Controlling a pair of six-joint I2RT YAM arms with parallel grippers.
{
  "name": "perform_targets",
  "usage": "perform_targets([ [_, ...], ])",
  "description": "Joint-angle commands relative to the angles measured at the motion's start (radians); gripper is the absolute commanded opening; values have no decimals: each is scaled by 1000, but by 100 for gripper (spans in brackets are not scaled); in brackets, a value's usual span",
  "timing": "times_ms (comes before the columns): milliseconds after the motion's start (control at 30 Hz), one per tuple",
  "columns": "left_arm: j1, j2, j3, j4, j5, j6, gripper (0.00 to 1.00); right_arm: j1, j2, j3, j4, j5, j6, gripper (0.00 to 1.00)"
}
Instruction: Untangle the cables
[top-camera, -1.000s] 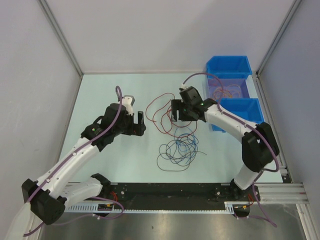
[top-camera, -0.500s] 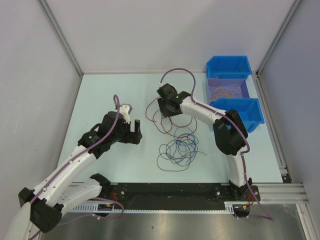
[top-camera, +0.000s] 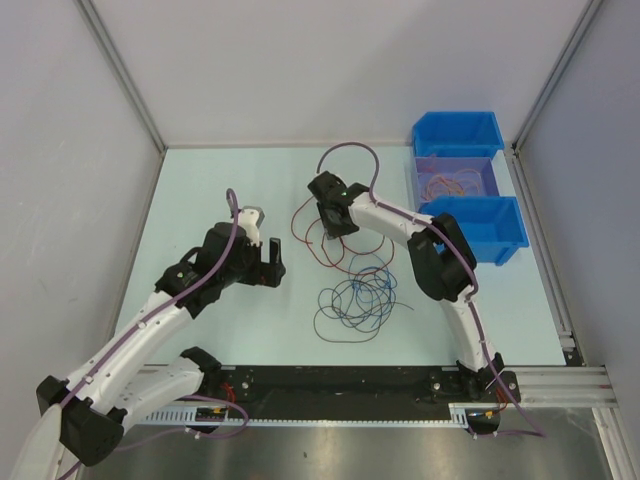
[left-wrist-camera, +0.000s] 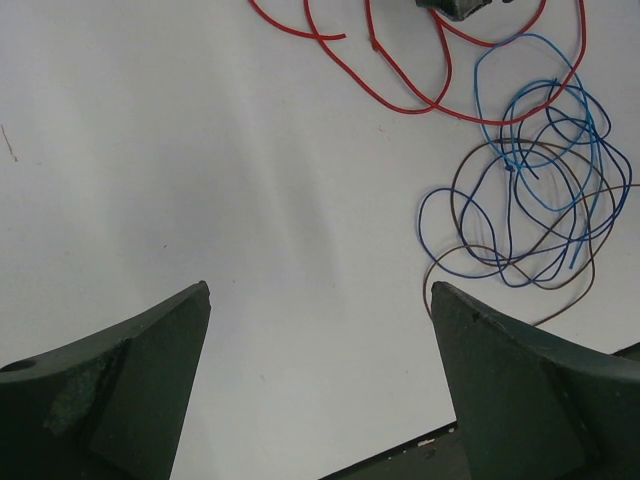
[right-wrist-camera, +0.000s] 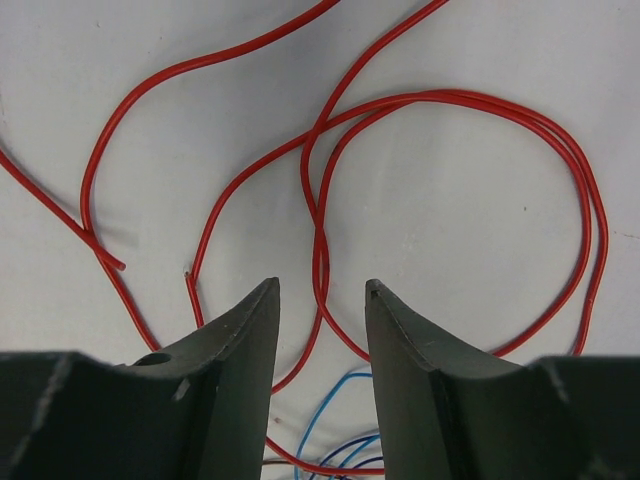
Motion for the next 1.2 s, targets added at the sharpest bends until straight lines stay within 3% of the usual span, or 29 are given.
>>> perform_targets([
  [0, 5, -20, -5, 31, 6, 14, 97, 3, 37, 76, -28, 25, -9, 43],
  [267, 5, -23, -5, 33, 4, 14, 97, 3, 68, 77, -31, 16, -2, 40],
  [800, 6, -25, -5, 34, 4, 14, 97, 0, 76, 63, -25, 5, 7, 21],
  [1167, 6, -26, -5, 34, 4, 14, 97, -2, 82, 60, -23, 7, 14, 19],
])
